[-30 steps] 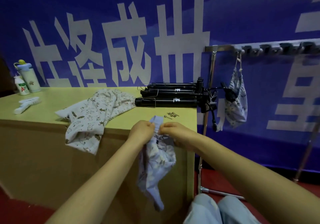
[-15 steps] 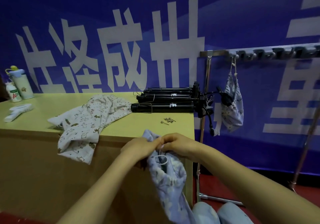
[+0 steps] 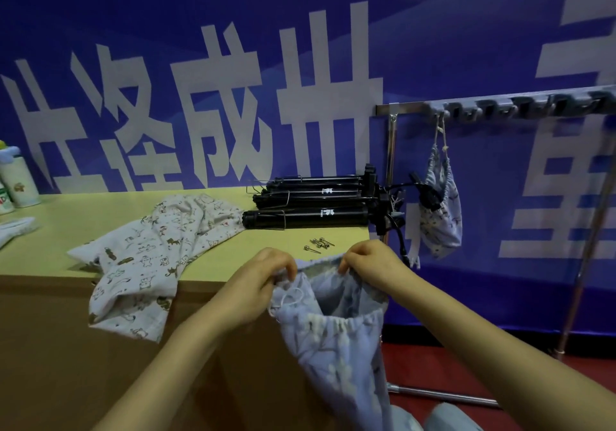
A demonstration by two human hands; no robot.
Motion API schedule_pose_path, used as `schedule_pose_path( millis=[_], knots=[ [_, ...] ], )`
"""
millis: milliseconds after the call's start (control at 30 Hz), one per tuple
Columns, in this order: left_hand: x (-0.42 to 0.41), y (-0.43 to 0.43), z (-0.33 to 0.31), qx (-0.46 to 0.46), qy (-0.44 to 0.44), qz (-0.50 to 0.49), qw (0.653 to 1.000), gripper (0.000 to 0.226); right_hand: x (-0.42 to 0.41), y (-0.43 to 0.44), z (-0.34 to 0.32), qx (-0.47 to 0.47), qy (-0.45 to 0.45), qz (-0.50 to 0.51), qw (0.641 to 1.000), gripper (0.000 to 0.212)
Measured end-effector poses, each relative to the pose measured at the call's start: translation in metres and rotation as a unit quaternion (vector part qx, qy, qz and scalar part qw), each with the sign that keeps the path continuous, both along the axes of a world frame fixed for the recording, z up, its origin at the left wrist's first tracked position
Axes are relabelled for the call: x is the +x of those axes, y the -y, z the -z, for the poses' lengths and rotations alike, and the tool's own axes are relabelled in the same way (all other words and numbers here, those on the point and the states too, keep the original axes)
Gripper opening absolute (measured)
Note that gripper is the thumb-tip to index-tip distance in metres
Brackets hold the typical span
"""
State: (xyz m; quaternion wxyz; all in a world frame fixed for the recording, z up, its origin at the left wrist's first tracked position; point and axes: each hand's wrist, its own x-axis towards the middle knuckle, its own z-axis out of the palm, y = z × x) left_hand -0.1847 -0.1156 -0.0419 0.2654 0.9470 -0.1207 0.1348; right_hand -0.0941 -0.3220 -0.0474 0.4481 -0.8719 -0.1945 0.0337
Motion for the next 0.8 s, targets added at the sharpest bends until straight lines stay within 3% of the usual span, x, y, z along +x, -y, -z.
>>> schedule_pose_path(
  millis=[100, 267, 400, 500, 667, 800],
  knots=[
    [0.005, 0.004, 0.000, -0.027, -0.052, 0.003, 0.998, 0.056, 0.005, 0.001, -0.004, -0.042, 0.012, 0.014, 0.999, 0.032],
    [0.010, 0.012, 0.005, -0.216, -0.090, -0.034, 0.972, 0.046, 0.010, 0.002, -0.005, -0.029, -0.023, -0.016, 0.999, 0.027],
    [0.014, 0.015, 0.009, -0.334, -0.101, -0.041, 0.936, 0.036, 0.019, -0.004, -0.006, -0.021, 0.027, -0.039, 0.999, 0.011],
    [0.016, 0.020, 0.011, -0.417, -0.121, -0.034, 0.900, 0.031, 0.032, -0.021, -0.010, -0.024, 0.087, -0.034, 0.995, 0.013],
    [0.023, 0.024, 0.018, -0.458, -0.133, -0.037, 0.878, 0.029, 0.055, -0.057, -0.014, -0.167, 0.217, -0.030, 0.961, 0.020],
    [0.027, 0.022, 0.020, -0.464, -0.135, -0.044, 0.874, 0.029, 0.068, -0.074, -0.006, -0.241, 0.244, -0.026, 0.939, 0.030]
  ],
)
